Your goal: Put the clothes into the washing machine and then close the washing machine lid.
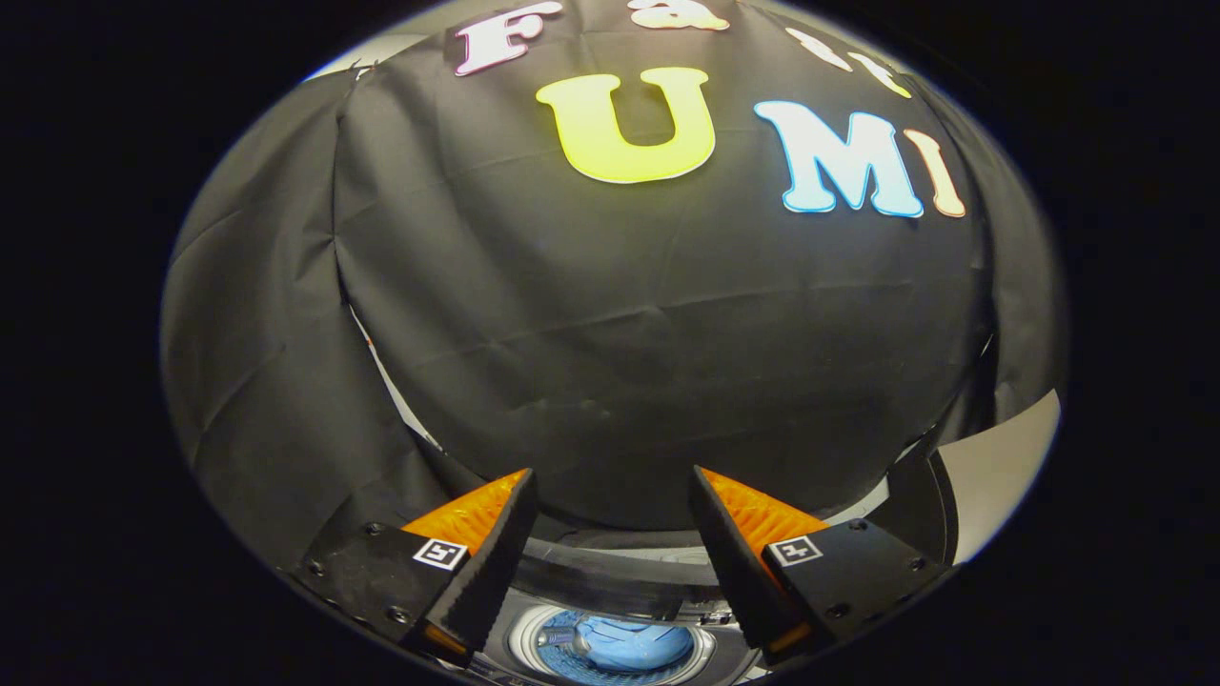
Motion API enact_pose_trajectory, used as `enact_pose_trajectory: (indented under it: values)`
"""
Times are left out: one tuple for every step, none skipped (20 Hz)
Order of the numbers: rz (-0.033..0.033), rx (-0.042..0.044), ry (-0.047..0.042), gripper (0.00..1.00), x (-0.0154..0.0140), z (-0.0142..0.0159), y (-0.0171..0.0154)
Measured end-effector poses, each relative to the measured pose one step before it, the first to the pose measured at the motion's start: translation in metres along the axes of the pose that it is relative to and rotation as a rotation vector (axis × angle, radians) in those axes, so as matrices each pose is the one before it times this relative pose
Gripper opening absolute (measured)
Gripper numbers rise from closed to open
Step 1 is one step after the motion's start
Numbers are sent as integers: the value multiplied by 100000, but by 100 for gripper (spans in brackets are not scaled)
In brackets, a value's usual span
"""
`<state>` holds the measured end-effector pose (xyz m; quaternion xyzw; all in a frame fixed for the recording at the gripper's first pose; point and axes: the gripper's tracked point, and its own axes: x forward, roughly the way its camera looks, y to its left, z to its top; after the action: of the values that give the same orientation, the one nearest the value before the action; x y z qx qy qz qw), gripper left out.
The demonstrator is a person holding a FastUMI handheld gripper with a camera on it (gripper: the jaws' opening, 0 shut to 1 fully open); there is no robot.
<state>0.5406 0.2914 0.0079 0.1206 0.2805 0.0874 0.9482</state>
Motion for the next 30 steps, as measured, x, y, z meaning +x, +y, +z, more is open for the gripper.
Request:
enact_pose_trajectory:
  values:
    - [-1148, -549, 1585, 98, 687, -347, -265]
    - [-624, -270, 1354, 99, 535, -330, -30]
    - [-800, -705, 1270, 99, 552, -329, -92]
    - [-818, -639, 533, 99, 239, -267, 129]
    - [-669, -843, 391, 99, 281, -171, 59]
    - [-505, -631, 737, 99, 146, -339, -32]
    - [-413, -443, 847, 99, 235, -309, -23]
    - [-348, -122, 1209, 99, 285, -278, -154]
    - [-44, 230, 894, 99, 269, -244, -86]
    - [-257, 317, 612, 99, 75, -128, -29]
    - [21, 28, 564, 99, 46, -92, 13]
    - [-14, -156, 1131, 99, 218, -267, -2]
    - [293, -392, 1546, 99, 51, -260, 85]
    - [1000, 1008, 661, 99, 48, -64, 132]
    - [-547, 519, 365, 99, 3, -75, -189]
    - [235, 517, 591, 99, 222, -127, -10]
    - [795, 881, 1198, 99, -32, -79, 49]
    - [850, 2018, 1981, 99, 69, -503, 3]
    - [929, 873, 1367, 99, 64, -213, 88]
    - [917, -57, 1726, 99, -286, -358, 375]
    - [1160, 119, 752, 99, -226, -48, 65]
    - [1018, -74, 181, 99, 138, 55, 128]
    - [567, -323, -328, 99, -139, 26, 68]
    - [77, -287, -851, 99, -31, -76, 14]
    - [-53, -260, -752, 99, -21, 59, -26]
    - [-4, -194, -761, 99, -88, -58, 30]
    - [102, -204, -229, 99, -78, 22, -2]
    - [10, -33, -17, 99, -124, -134, 62]
    - [25, -6, 128, 99, -67, 34, 27]
    - [-24, -39, -47, 99, -274, -175, 69]
